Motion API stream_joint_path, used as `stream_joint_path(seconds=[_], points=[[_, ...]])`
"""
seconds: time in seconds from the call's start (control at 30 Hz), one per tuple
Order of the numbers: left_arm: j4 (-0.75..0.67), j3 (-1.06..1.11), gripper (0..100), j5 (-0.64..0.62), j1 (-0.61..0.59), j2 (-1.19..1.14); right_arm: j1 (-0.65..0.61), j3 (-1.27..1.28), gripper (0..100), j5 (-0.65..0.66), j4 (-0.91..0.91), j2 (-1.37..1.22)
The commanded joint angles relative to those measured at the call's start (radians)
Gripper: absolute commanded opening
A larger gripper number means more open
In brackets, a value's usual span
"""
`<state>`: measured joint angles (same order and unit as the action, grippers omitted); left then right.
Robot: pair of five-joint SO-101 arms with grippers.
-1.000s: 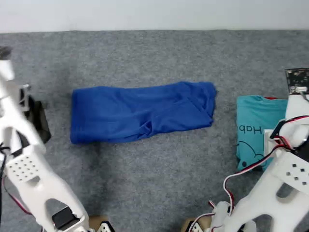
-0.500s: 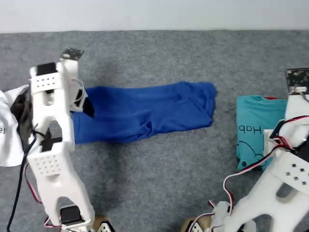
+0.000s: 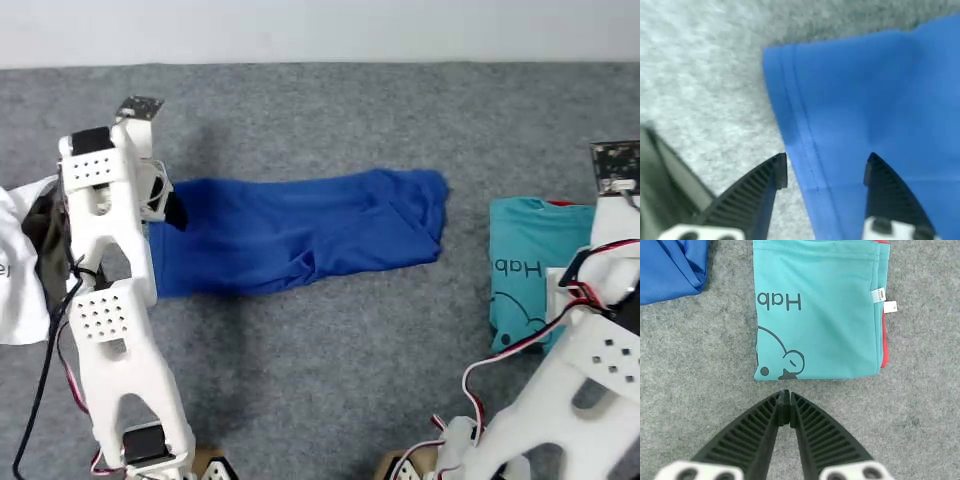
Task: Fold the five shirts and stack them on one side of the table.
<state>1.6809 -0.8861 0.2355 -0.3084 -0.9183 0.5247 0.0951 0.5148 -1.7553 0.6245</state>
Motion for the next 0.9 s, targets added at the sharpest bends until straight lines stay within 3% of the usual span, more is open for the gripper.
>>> stream_joint_path(seconds=[0.0,0.47,0.8,0.87], points=[[0.028,-0.077,25,-0.006,-0.006,-0.011,0.010,-0.002,1.5,-0.005,-0.041,0.022],[0.032,-0.101,24,0.021,-0.020,-0.160,0.010,-0.002,1.5,-0.005,-0.041,0.024],[0.074,-0.093,1,0.129,0.038,-0.184,0.010,-0.002,1.5,-0.005,-0.041,0.024],[0.074,-0.062,1,0.146,0.041,-0.175,0.010,-0.002,1.5,-0.005,-0.041,0.024]])
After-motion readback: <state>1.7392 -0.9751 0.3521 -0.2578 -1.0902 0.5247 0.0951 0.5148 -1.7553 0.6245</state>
